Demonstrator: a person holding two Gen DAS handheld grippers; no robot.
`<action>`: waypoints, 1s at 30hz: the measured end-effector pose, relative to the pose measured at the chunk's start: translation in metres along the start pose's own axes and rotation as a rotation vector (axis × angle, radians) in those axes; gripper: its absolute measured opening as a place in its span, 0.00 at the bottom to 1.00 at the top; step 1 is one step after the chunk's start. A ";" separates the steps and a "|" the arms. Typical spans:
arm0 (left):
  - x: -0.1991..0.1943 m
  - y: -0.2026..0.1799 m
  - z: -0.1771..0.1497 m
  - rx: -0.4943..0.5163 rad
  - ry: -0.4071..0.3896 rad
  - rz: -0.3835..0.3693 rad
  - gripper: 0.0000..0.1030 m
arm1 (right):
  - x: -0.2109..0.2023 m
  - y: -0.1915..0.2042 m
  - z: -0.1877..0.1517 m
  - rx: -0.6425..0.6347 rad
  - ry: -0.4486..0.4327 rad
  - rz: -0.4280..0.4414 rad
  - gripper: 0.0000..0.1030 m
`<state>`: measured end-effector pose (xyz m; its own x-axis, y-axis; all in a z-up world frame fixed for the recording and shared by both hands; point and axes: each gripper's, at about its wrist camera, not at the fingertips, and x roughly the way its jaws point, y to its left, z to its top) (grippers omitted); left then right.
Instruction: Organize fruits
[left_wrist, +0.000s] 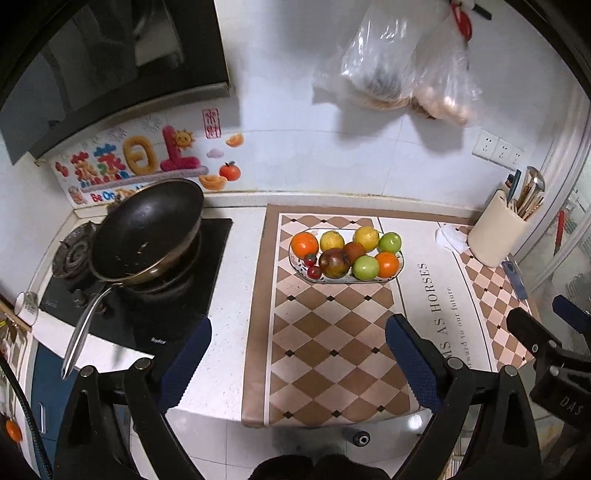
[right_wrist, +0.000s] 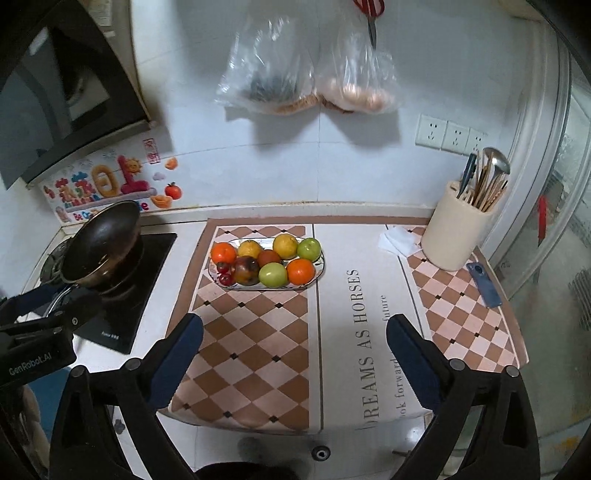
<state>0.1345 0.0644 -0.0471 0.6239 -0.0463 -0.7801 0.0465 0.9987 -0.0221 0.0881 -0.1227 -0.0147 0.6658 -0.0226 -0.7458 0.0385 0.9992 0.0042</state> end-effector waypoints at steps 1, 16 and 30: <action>-0.005 -0.001 -0.003 -0.002 -0.005 0.000 0.94 | -0.004 -0.001 -0.003 -0.002 -0.005 0.004 0.99; -0.085 -0.022 -0.043 -0.057 -0.106 0.074 0.94 | -0.081 -0.022 -0.022 -0.046 -0.086 0.092 0.99; -0.064 -0.027 -0.032 -0.043 -0.091 0.063 0.94 | -0.056 -0.030 -0.007 -0.008 -0.066 0.066 0.99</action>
<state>0.0686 0.0411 -0.0169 0.6931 0.0168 -0.7207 -0.0277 0.9996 -0.0034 0.0449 -0.1508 0.0220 0.7142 0.0412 -0.6987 -0.0128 0.9989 0.0458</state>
